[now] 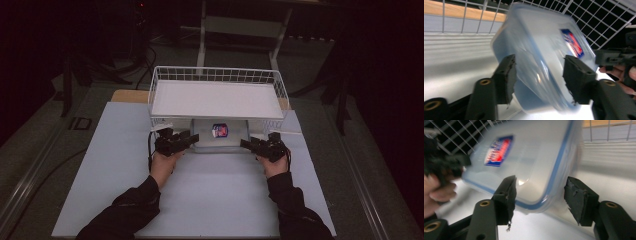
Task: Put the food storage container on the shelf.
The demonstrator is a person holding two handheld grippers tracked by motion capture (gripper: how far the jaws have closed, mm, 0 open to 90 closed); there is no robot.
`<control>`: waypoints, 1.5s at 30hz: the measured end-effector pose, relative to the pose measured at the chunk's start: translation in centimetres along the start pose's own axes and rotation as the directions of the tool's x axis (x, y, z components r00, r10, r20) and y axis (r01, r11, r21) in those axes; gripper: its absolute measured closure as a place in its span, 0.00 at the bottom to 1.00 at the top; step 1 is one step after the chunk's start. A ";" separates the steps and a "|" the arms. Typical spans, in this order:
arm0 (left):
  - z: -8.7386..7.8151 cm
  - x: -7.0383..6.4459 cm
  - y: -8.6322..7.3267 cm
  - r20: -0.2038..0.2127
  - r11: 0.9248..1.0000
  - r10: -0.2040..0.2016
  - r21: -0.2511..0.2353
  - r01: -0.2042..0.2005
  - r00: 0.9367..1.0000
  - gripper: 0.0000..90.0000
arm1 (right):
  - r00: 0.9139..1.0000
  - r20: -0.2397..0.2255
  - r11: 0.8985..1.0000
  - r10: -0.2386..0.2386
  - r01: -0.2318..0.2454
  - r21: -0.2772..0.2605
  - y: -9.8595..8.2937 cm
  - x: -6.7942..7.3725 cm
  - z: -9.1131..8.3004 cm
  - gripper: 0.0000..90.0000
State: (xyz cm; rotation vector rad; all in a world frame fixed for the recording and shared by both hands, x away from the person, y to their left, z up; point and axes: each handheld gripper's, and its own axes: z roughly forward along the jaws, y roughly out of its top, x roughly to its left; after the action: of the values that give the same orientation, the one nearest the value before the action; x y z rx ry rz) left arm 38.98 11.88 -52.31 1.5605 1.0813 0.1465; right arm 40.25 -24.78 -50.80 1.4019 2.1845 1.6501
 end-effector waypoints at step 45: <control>-6.1 -3.9 -3.5 0.113 0.976 0.173 0.114 -0.185 0.978 0.01 | 0.965 0.051 0.959 -0.258 0.250 0.136 -2.6 7.3 3.9 1.00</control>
State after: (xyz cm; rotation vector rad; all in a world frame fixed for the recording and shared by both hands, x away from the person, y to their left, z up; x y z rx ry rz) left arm 31.06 13.23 -51.55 1.7583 0.8823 0.1218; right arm 36.48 -16.99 -51.23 1.1254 2.3515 1.3771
